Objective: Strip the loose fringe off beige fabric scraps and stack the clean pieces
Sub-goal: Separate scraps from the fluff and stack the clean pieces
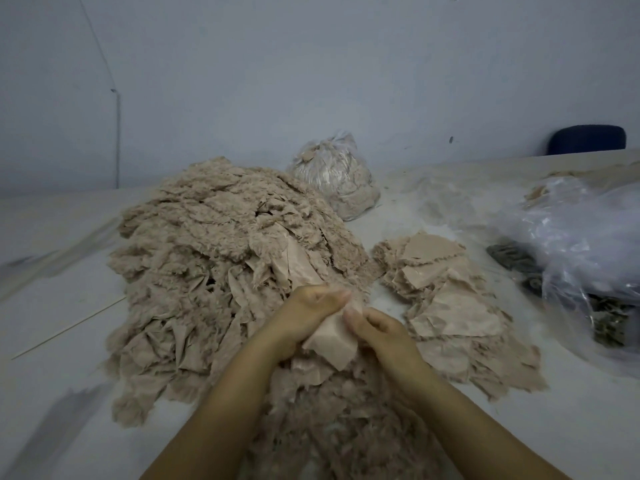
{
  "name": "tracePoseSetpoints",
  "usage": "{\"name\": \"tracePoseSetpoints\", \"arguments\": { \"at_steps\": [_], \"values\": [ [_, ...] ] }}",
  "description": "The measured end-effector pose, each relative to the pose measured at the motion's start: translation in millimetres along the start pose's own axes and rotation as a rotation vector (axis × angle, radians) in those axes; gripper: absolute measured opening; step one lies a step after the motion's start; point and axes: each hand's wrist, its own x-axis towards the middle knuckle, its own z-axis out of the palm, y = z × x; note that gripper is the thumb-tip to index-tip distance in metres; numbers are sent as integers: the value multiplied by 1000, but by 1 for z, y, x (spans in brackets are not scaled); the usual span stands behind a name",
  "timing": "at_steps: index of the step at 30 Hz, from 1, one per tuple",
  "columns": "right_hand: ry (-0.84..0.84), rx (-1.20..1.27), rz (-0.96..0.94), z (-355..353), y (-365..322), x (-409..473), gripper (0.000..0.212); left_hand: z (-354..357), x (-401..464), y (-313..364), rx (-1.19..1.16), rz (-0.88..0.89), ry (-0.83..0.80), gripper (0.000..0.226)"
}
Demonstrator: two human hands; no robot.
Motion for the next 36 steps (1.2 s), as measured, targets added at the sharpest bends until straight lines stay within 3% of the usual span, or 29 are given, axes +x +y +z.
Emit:
{"name": "tracePoseSetpoints", "arguments": {
  "at_steps": [2, 6, 10, 16, 20, 22, 25, 28, 30, 32, 33, 36],
  "values": [
    [95, 236, 54, 3, -4, 5, 25, 5, 1, 0, 3, 63, 67, 25],
    [286, 297, 53, -10, -2, 13, 10, -3, 3, -2, 94, 166, 287, 34],
    [365, 193, 41, -8, 0, 18, 15, 10, 4, -14, 195, 225, 246, 37],
    [508, 98, -145, -17, -1, 25, 24, -5, 13, -22, 95, 147, 591, 34],
    [440, 83, -180, -4, 0, 30, 24, 34, 11, -21, -248, -108, 290, 34],
    [414, 38, -214, -4, -3, 32, 22, 52, 13, -29, -50, -49, 248, 38],
    [496, -103, -244, -35, -16, 36, 17, 46, 12, -40, 396, 78, 325, 30],
    [612, -433, -165, -96, -23, 35, 14, 30, 7, -52, 512, 42, 116, 17],
    [642, -760, -16, -124, -20, 27, 24, 26, 1, -55, 665, -5, -17, 52],
    [630, -960, -96, -125, -11, 19, 31, 26, 0, -59, 834, 23, -51, 81],
    [578, -979, -186, -118, -6, 16, 28, 26, 0, -62, 877, 64, -7, 77],
    [152, -900, -232, -75, 9, 1, 21, 25, -2, -60, 861, 206, 182, 21]
  ]
}}
